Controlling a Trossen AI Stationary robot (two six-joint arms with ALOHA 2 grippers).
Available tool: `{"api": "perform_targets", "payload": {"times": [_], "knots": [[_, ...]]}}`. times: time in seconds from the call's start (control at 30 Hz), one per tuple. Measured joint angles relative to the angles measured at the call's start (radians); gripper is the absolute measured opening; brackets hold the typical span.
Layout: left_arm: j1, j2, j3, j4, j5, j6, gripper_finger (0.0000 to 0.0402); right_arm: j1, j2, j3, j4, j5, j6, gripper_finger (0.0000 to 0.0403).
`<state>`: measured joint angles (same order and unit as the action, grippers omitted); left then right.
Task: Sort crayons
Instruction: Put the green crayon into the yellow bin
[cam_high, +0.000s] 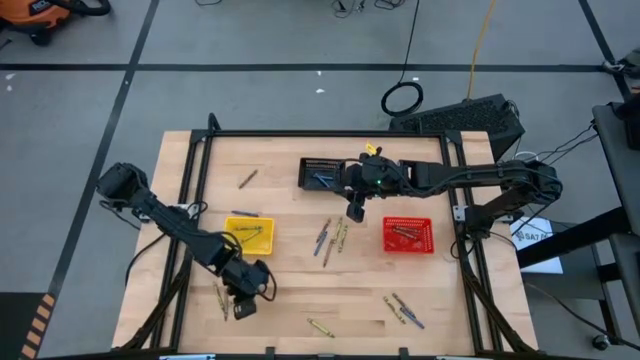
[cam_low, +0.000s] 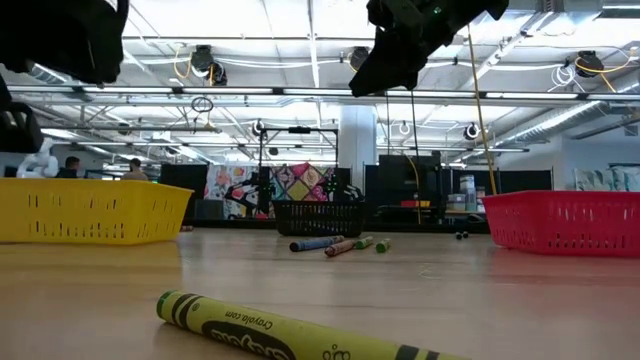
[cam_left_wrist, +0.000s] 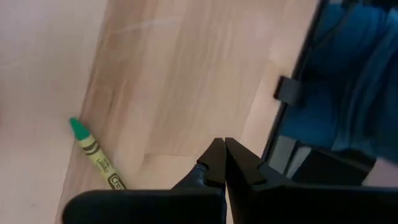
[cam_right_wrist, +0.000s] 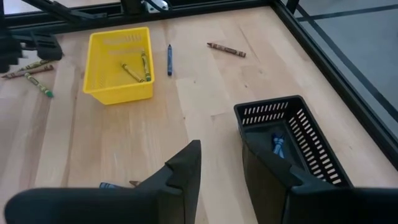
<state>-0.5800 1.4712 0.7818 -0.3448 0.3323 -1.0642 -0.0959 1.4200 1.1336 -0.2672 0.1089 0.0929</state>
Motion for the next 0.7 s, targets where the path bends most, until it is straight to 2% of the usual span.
{"api": "perform_targets", "payload": {"times": [0.13,0.27,0.33,0.5,0.7], "knots": [[-0.014,0.000,0.000,-0.004,-0.015,-0.009,0.0000,0.000,0.000,0.000,0.000,0.000,0.000,0.0105],[-0.024,0.000,0.000,-0.024,-0.157,-0.024,0.0000,0.000,0.000,0.000,0.000,0.000,0.000,0.0105],[-0.024,0.000,0.000,-0.051,-0.176,-0.028,0.0000,0.000,0.000,0.000,0.000,0.000,0.000,0.0105],[-0.018,-0.001,0.000,-0.125,-0.157,-0.028,0.0000,0.000,0.000,0.000,0.000,0.010,0.000,0.0105],[-0.019,-0.001,0.000,-0.140,-0.058,0.000,0.0000,0.000,0.000,0.000,0.000,0.101,0.000,0.0105]]}}
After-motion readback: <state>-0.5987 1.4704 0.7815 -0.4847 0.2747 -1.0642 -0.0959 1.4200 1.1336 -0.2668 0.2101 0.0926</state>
